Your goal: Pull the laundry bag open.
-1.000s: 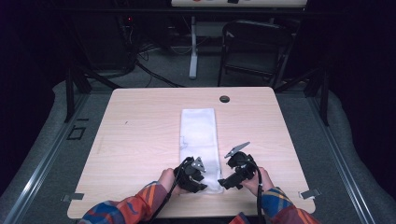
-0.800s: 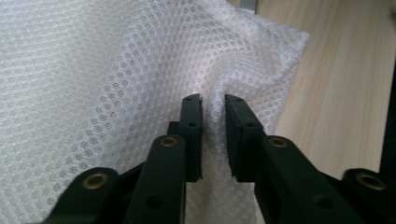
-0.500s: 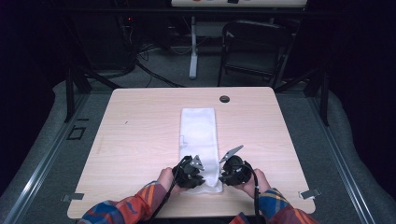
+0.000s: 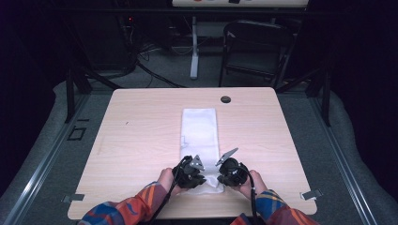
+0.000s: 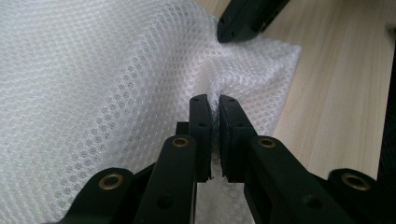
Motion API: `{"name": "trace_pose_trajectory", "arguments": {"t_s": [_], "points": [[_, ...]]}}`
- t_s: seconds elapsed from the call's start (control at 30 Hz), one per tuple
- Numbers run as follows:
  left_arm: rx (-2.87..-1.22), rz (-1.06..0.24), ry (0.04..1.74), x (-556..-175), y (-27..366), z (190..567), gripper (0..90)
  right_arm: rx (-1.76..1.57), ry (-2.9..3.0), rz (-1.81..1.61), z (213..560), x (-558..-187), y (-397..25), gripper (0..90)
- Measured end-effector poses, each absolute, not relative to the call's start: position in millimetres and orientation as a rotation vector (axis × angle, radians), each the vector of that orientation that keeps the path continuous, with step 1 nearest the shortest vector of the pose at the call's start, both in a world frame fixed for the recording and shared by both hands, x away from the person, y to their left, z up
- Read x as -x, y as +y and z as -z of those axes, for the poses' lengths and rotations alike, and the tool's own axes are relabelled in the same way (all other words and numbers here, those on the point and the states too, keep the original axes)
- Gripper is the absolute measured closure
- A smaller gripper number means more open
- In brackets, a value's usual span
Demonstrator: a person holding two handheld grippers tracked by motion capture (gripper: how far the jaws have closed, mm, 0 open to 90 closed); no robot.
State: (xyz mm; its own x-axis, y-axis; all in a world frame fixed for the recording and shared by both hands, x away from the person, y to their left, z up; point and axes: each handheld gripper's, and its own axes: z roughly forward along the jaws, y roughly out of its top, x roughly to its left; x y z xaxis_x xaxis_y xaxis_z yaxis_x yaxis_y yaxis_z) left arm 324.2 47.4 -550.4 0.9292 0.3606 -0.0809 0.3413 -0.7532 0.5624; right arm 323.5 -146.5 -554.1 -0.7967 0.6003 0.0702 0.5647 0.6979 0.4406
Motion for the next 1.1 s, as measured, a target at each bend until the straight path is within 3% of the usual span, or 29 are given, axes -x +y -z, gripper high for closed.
{"name": "trace_pose_trajectory", "arguments": {"t_s": [0.73, 1.1], "points": [[-2.440, -0.173, 0.540, -329, 71, 528, 85.5, -0.981, 2.820, -0.703, 555, -324, -147, 90.0], [-2.437, -0.227, 0.641, -330, 87, 522, 85.6, -0.973, 2.838, -0.664, 553, -323, -148, 90.0]]}}
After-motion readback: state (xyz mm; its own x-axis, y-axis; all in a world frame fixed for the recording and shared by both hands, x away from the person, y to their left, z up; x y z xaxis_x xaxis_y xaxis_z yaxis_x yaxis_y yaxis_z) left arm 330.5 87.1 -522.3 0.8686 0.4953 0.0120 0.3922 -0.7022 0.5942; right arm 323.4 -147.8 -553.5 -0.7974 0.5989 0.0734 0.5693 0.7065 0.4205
